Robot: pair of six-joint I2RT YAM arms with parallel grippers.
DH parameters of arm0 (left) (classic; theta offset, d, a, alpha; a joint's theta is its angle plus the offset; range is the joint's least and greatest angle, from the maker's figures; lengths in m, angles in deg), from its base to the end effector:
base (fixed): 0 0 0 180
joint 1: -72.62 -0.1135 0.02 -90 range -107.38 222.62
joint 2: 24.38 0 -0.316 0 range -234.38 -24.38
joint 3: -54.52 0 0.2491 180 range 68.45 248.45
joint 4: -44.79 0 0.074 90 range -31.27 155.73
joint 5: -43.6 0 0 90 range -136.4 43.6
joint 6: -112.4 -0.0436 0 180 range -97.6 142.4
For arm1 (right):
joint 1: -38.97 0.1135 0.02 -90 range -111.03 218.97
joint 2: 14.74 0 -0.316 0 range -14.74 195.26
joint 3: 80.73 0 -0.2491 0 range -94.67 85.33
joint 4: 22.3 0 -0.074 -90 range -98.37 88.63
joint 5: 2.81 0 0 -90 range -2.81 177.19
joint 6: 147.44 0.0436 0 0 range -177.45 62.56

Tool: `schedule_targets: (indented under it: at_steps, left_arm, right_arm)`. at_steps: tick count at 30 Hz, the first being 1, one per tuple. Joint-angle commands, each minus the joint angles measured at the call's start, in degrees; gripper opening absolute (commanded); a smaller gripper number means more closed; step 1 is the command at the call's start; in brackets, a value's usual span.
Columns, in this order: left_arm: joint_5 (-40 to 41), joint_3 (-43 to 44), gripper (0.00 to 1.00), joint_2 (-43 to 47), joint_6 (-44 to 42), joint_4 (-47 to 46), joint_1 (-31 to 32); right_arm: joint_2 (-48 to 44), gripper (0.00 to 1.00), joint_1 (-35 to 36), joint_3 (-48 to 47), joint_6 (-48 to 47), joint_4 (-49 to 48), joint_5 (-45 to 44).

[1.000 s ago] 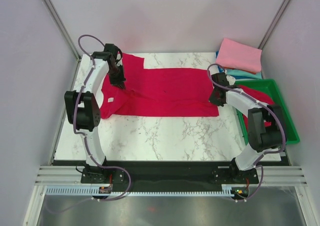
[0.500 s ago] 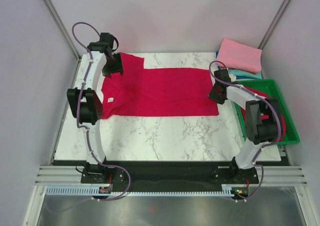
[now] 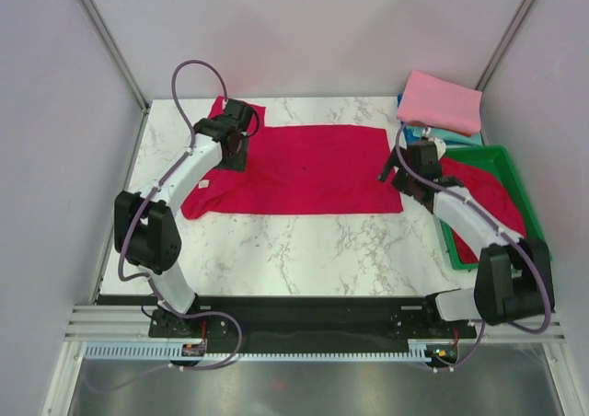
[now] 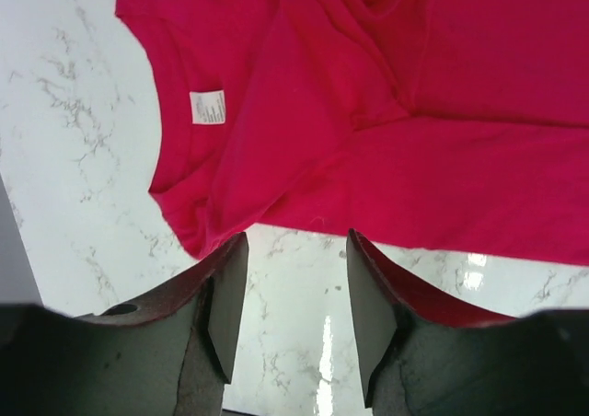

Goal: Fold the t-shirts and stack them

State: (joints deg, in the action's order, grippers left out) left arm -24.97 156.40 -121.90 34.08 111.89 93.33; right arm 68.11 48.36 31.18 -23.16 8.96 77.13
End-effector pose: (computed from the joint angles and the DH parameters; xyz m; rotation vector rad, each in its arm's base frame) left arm 0.3444 -0.1132 0.3439 0.0847 2.5710 0.2932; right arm 0.2999 0.0419 0.2794 0.5911 2.2890 0.1618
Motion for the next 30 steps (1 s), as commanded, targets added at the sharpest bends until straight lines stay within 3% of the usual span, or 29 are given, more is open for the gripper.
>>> schedule_targets:
  at_steps: [1,5,10,14,30]
  left_arm:
    - [1.69,2.58,0.53,-6.69,-2.89,-5.35,1.34]
    - [2.3,7.93,0.53,-14.62,-4.47,-5.35,3.37]
    - [2.12,11.02,0.52,-20.69,-4.83,-5.27,3.55]
    - [4.93,12.34,0.52,-24.03,-5.18,-5.35,3.46]
    - [6.43,13.22,0.44,-28.08,-5.44,-5.18,2.93]
  right_arm:
    - [-6.46,0.98,3.78,8.25,0.16,-7.72,5.04]
    - [-12.26,0.97,8.18,24.65,3.59,-25.34,11.02]
    - [-19.65,0.96,11.79,38.93,7.29,-42.43,9.27]
    - [-24.04,0.95,11.97,42.71,7.11,-45.62,8.75]
    - [-21.15,0.95,11.97,42.55,6.5,-48.0,11.38]
